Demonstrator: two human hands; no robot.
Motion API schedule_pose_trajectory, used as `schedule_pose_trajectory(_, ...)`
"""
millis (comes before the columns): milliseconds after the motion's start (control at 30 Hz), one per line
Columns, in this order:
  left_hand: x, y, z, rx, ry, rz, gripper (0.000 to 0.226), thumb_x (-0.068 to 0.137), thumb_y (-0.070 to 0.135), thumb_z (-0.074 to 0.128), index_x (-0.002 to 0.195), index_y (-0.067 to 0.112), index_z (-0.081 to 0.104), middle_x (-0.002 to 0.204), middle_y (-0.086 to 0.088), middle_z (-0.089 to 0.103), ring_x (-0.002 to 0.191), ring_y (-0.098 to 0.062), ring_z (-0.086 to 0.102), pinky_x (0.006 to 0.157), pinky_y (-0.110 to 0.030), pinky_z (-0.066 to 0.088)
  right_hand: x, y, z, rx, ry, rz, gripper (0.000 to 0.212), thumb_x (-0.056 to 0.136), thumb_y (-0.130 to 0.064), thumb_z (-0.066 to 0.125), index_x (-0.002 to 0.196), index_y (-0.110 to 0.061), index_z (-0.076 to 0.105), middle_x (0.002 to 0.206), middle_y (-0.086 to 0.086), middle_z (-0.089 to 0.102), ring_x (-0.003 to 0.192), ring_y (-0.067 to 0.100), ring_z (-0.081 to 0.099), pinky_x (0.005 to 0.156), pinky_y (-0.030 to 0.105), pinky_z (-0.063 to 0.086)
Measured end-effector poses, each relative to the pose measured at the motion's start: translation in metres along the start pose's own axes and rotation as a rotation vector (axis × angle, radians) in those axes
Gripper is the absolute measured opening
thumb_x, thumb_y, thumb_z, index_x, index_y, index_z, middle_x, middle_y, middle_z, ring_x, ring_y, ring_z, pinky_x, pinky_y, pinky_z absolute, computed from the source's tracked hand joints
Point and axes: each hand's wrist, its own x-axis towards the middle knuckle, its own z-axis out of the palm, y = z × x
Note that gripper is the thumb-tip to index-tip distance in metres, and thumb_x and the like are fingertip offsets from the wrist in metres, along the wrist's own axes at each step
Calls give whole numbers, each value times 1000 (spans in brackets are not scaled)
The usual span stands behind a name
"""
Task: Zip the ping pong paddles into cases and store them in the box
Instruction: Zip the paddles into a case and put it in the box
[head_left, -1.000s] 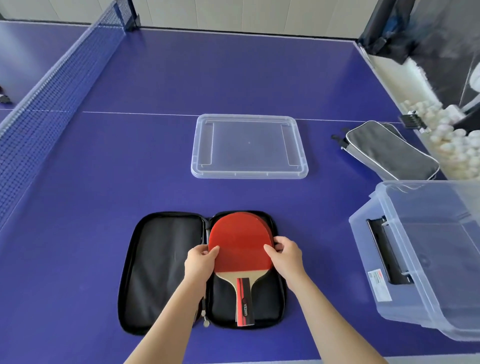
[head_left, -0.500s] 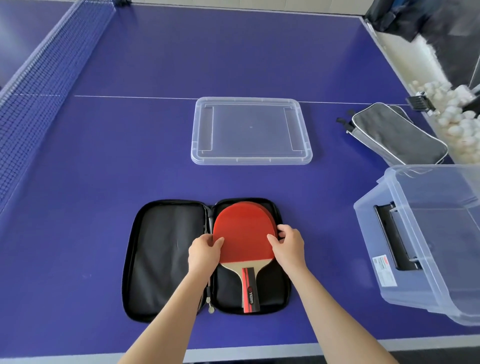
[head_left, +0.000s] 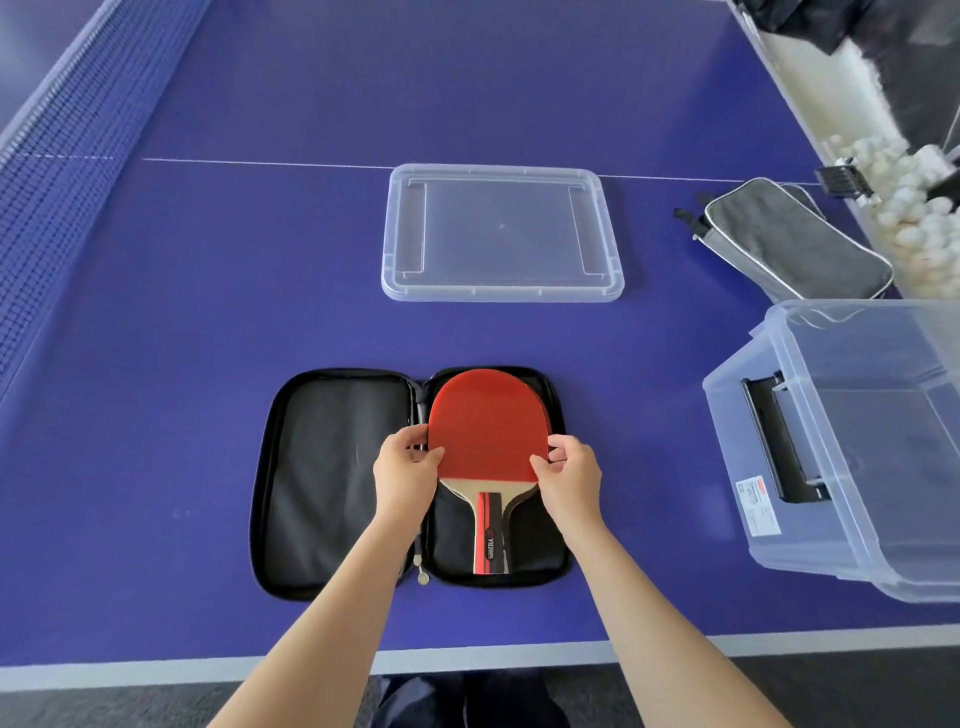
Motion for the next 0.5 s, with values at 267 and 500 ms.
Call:
schedule_pose_trajectory(267,0,-6,3,54,-47,-22,36,89,6,62,124,15,62,104,-4,65,81,-8,58,82,-24,42,6,0,-4,24,22,-14,27,90,-7,61,116,-11,57,105,5,51,69,2,50,54,9,38)
schedule_pose_trajectory(500,2,-10,-16,167,16,120,36,87,12,67,122,13,60,121,-4,52,93,-10,56,93,-27,44,2,7,-7,50,6,-37,31,90,-15,63,120,-13,54,106,6,55,78,8,53,61,9,37)
